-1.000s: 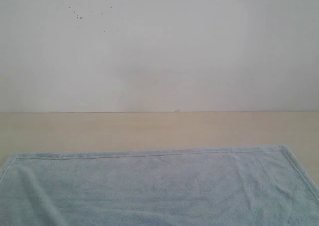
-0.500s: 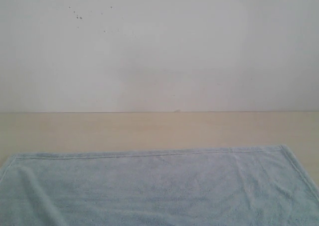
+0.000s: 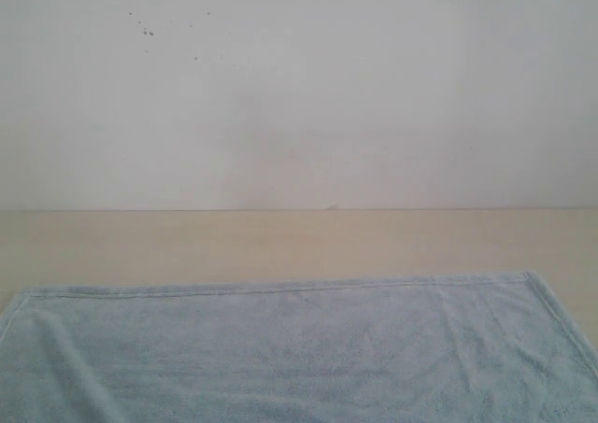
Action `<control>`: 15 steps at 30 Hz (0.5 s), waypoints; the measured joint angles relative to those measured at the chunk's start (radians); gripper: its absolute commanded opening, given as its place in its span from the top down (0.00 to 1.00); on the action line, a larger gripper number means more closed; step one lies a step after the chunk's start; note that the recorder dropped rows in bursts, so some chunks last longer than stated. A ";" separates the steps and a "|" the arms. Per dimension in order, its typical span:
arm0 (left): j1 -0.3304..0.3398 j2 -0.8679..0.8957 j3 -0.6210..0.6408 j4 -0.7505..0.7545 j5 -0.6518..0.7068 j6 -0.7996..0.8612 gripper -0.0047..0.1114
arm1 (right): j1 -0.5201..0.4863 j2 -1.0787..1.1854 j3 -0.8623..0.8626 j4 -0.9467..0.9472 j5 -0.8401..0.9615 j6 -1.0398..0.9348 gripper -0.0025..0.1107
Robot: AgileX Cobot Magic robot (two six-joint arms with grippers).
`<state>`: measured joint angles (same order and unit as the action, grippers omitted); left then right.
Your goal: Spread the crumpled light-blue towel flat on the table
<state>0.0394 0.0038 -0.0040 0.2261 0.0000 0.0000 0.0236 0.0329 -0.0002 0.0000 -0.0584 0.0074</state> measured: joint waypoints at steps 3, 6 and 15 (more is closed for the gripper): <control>0.000 0.000 0.000 0.000 0.000 0.000 0.93 | 0.000 -0.016 0.000 0.000 0.004 0.000 0.98; 0.000 0.000 0.000 0.000 0.000 0.000 0.93 | 0.000 -0.026 0.000 0.000 0.015 0.000 0.98; 0.000 0.000 0.000 0.000 0.000 0.000 0.93 | 0.000 -0.029 0.000 0.000 0.031 0.000 0.98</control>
<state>0.0394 0.0038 -0.0040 0.2261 0.0000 0.0000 0.0236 0.0043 -0.0002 0.0000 -0.0276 0.0074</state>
